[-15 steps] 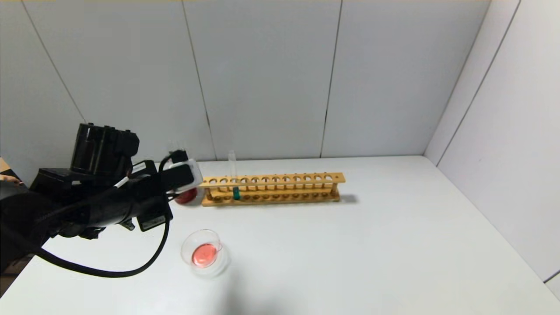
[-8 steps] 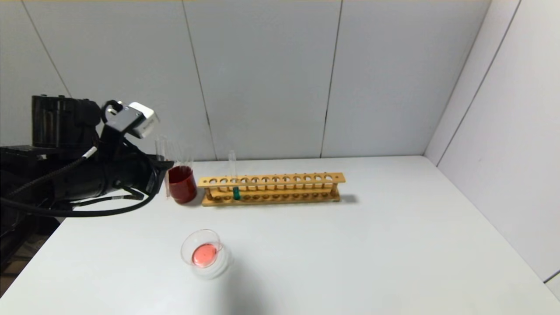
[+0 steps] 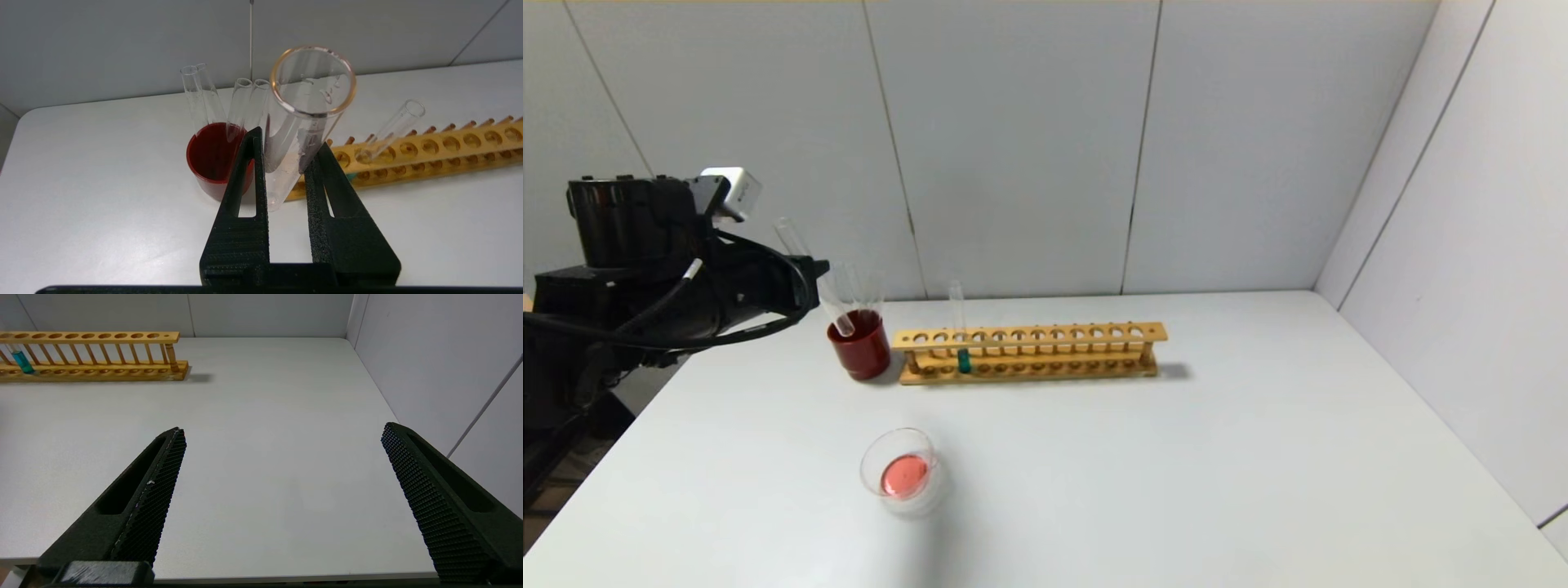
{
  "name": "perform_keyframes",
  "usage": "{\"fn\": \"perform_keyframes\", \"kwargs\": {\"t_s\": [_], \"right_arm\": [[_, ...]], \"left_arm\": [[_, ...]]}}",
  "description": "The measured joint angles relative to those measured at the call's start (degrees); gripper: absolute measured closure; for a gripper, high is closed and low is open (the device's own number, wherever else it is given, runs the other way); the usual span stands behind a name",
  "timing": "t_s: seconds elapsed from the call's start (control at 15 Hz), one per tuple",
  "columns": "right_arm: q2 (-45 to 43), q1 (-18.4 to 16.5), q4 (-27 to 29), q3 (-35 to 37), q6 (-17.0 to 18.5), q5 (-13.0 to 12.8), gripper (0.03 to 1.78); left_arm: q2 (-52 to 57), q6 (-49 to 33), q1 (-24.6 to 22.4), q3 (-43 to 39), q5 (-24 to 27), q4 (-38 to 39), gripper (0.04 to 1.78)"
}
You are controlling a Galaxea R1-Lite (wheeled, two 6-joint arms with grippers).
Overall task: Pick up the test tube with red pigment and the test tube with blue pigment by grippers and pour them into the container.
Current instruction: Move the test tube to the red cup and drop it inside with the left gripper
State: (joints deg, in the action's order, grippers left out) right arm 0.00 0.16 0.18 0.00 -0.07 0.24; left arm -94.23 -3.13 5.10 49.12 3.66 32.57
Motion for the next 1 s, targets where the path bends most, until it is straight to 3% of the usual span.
{"fn": "perform_keyframes", "kwargs": {"t_s": [0.27,1.0], "right_arm": [[0.0,0.0,0.0,0.0,0.0,0.0,0.06],[0.0,0.0,0.0,0.0,0.0,0.0,0.06]], "left_arm": [[-5.5,-1.5,-1.2,0.2,-4.1,7.9,1.50],[-14.5,-6.9,-4.8,0.4,-4.4,16.8,1.51]]}}
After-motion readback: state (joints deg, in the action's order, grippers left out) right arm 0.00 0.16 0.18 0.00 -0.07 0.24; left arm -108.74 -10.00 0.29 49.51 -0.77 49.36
